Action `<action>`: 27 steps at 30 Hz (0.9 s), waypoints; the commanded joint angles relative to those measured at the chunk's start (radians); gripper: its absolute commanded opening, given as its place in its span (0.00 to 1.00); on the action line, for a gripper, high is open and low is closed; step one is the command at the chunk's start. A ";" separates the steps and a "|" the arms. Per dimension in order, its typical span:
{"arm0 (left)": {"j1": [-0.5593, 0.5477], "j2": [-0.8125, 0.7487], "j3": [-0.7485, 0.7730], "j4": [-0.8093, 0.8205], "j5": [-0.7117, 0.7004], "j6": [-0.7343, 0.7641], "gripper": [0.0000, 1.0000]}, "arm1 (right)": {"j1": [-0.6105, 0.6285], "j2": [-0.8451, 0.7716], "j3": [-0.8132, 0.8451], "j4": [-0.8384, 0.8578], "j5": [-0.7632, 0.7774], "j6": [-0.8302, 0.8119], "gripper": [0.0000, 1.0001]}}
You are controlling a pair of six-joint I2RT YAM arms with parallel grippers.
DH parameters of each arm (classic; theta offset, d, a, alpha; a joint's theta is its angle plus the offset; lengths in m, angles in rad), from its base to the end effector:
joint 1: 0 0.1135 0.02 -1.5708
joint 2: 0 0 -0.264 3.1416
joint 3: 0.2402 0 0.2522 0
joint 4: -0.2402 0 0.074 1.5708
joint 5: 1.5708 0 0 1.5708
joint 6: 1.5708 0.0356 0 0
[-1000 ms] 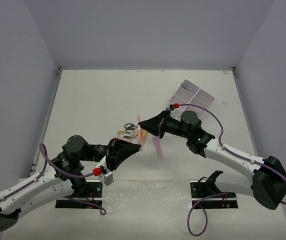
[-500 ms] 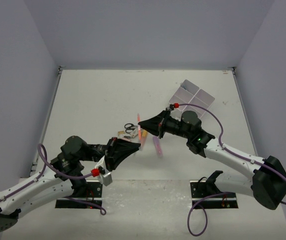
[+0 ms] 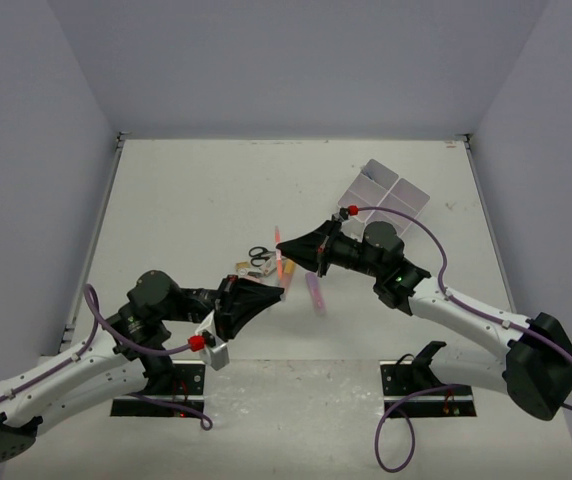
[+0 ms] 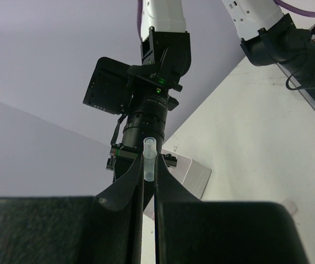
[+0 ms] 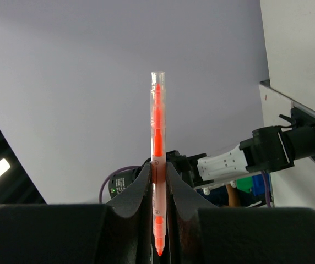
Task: Sort the stationery into containers
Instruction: Close the pen cap on the pen.
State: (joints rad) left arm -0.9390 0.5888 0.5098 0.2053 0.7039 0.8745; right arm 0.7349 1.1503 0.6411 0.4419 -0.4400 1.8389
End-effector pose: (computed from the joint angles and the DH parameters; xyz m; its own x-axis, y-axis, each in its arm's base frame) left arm 0.0698 -0.1344 0.3133 0.8106 -0.1173 -0.5737 0.5807 0.0344 0.8134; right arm 0.1837 0.1865 0.2803 -0.8758 0.3844 0.2919 0.2923 -0.0589 0.9545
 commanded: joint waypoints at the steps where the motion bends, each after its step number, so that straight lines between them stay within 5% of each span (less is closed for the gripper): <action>1: -0.003 -0.001 -0.003 0.038 -0.011 0.019 0.00 | 0.006 -0.025 0.046 0.043 -0.014 -0.012 0.00; 27: -0.003 0.014 0.053 -0.048 -0.031 0.102 0.00 | 0.008 -0.034 0.045 0.066 -0.037 -0.001 0.00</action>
State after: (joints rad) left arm -0.9390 0.5983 0.5158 0.1795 0.6769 0.9313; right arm 0.7350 1.1385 0.6411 0.4473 -0.4492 1.8392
